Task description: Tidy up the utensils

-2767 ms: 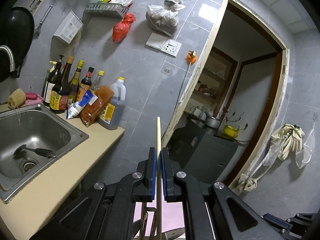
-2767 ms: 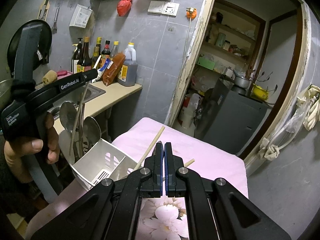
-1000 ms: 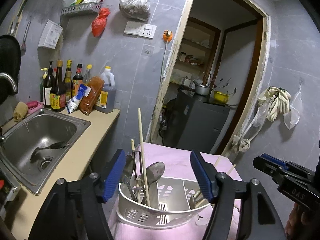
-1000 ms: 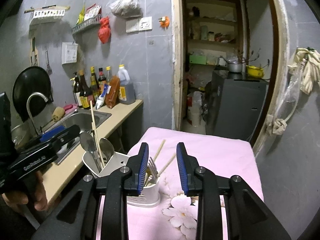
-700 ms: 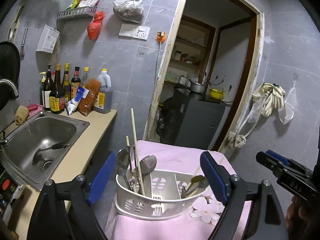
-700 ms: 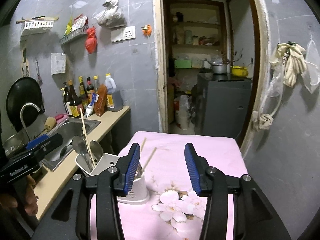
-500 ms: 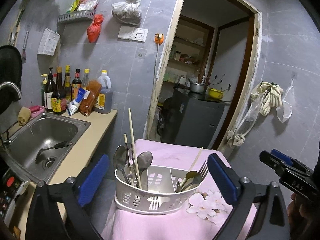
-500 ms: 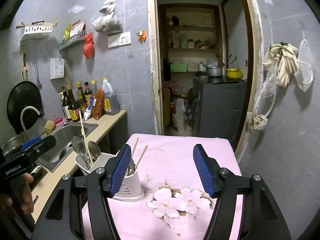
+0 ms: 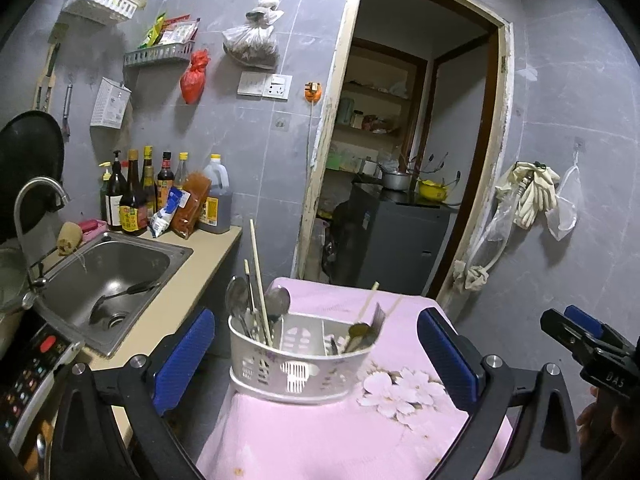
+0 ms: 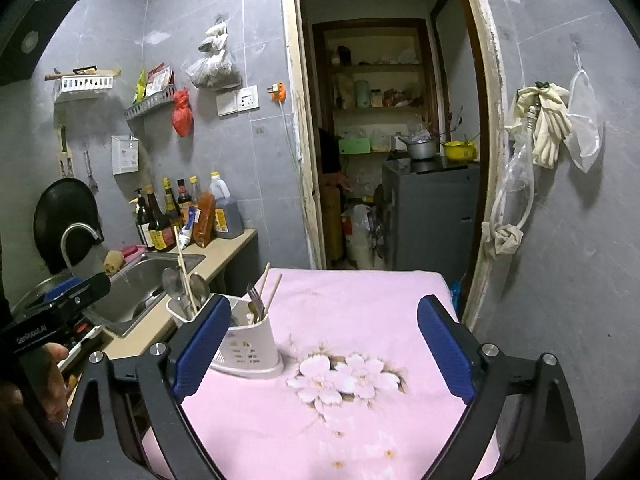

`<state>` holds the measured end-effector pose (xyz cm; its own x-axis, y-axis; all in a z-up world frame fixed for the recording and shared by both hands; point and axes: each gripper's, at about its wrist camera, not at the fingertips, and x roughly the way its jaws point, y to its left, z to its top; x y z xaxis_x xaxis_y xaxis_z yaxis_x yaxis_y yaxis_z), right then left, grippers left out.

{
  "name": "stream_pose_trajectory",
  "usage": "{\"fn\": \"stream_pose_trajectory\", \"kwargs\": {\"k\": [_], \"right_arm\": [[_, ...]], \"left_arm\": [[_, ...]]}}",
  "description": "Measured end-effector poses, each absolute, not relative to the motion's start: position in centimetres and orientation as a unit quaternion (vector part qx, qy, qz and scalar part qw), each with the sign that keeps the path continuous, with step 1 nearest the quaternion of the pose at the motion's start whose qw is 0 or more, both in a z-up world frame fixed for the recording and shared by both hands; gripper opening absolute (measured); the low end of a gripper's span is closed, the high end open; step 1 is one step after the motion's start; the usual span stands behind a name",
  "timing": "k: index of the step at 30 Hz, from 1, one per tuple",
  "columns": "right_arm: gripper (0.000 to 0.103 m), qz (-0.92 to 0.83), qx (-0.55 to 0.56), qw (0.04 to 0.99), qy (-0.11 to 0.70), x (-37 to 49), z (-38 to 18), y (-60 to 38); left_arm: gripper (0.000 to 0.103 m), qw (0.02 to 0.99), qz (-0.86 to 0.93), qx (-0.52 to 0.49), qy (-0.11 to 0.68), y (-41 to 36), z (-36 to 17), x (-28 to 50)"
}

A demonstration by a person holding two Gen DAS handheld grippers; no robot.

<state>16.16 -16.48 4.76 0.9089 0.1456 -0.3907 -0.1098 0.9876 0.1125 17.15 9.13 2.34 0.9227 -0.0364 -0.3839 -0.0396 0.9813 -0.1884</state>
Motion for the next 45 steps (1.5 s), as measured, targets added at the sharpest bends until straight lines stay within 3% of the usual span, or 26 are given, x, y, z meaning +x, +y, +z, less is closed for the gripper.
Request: {"fn": "stream_pose_trajectory", "kwargs": {"k": [5, 24, 45], "right_arm": [[0.101, 0.067, 0.044, 0.975, 0.206, 13.2, 4.6, -18.0], [0.101, 0.079, 0.050, 0.977, 0.194, 3.4, 4.3, -21.7], [0.101, 0.088, 0.045, 0.978, 0.183, 0.1, 4.7, -21.4]], "left_arm": [[0.102, 0.975, 0.000, -0.102, 0.197, 7.6, 2.3, 14.0], [0.102, 0.976, -0.010, -0.081, 0.201, 3.0, 1.9, 4.8], [0.102, 0.979, -0.008, -0.070, 0.192, 3.3, 2.2, 2.0]]}}
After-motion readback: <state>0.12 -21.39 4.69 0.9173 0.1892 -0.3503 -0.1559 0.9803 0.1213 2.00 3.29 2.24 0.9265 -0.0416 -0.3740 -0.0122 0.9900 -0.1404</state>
